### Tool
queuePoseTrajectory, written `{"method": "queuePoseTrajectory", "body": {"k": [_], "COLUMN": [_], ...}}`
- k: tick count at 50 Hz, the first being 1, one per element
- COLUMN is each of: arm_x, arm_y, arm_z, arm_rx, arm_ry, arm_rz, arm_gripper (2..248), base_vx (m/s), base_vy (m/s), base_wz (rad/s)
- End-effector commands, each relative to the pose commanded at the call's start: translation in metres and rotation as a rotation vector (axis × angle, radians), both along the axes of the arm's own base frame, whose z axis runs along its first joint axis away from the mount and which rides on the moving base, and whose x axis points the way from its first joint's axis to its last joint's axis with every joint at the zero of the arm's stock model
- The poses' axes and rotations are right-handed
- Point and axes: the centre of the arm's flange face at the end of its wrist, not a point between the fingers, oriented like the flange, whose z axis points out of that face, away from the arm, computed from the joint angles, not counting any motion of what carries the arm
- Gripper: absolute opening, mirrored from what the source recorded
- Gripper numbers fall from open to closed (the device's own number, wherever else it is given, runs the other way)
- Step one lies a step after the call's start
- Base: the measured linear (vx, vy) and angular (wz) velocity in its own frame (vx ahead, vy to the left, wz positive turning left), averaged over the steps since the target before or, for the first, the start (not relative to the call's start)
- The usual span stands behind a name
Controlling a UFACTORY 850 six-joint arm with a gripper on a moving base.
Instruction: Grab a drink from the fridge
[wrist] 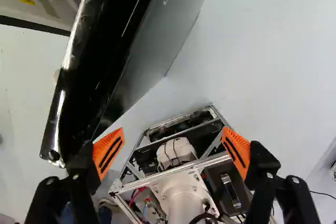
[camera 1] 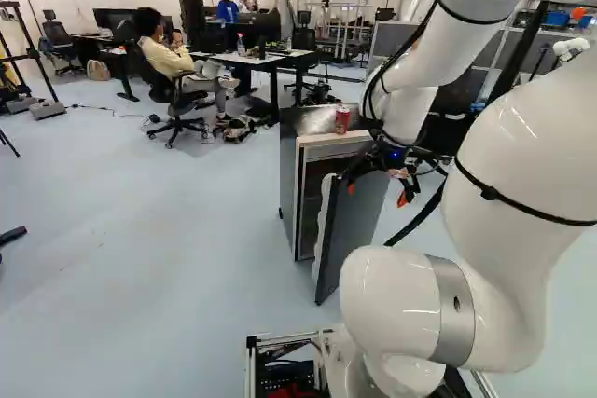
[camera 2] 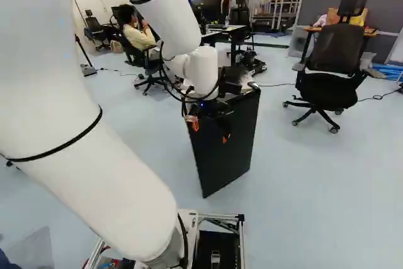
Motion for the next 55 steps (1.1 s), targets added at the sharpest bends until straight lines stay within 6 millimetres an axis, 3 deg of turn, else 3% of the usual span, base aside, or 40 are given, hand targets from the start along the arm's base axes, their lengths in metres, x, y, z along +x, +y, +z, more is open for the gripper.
{"method": "queuePoseTrajectory", "body": {"k": [33,55], "arm_x": [0.005,0.025], "arm_y": [0.002,-0.006], "arm_z": [0.000,-0.027], "arm_rx": [-0.008,-0.023], "arm_ry": [-0.019,-0.023], "arm_rz": [0.009,0.017], "arm_gripper": [247,247], "base_vx": [0.000,0.000], "base_vy": [0.000,0.000], "base_wz": [0.000,0.000]}}
